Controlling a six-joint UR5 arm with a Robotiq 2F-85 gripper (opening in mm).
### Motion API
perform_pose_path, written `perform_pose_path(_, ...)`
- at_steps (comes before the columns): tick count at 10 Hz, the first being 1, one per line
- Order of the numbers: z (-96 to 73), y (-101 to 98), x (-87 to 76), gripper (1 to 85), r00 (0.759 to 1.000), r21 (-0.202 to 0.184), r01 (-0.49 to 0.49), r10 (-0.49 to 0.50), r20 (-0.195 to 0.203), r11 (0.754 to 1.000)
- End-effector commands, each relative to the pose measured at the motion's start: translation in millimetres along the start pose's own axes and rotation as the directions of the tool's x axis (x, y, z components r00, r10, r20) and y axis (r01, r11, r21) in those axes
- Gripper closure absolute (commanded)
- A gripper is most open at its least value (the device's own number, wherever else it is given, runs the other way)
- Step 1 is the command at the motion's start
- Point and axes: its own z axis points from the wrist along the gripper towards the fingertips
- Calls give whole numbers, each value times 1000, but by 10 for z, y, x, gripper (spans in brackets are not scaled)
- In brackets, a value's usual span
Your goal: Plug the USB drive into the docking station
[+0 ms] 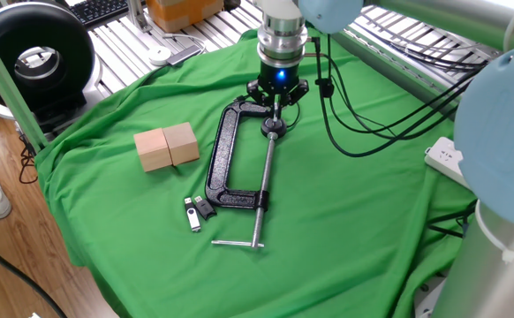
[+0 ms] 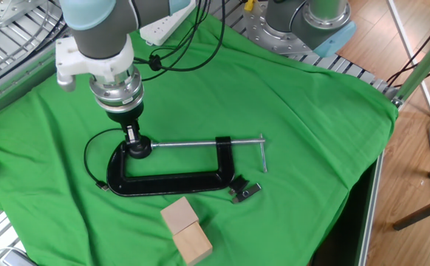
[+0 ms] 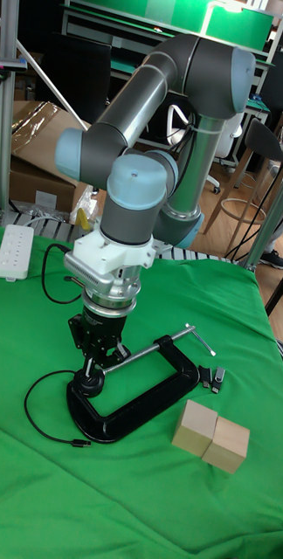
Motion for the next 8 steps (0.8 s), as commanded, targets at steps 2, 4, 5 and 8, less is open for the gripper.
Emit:
perform_pose_path(2, -57, -56, 4, 840, 998, -11, 58, -58, -18, 998)
perform_pose_path(4, -150, -129, -106, 840, 994, 37, 94, -96, 47, 995)
perform_pose_path(5, -157, -77, -133, 840, 992, 21, 107, -108, 61, 994)
perform_pose_path(8, -124, 17, -190, 840, 987, -11, 119, -117, 105, 993)
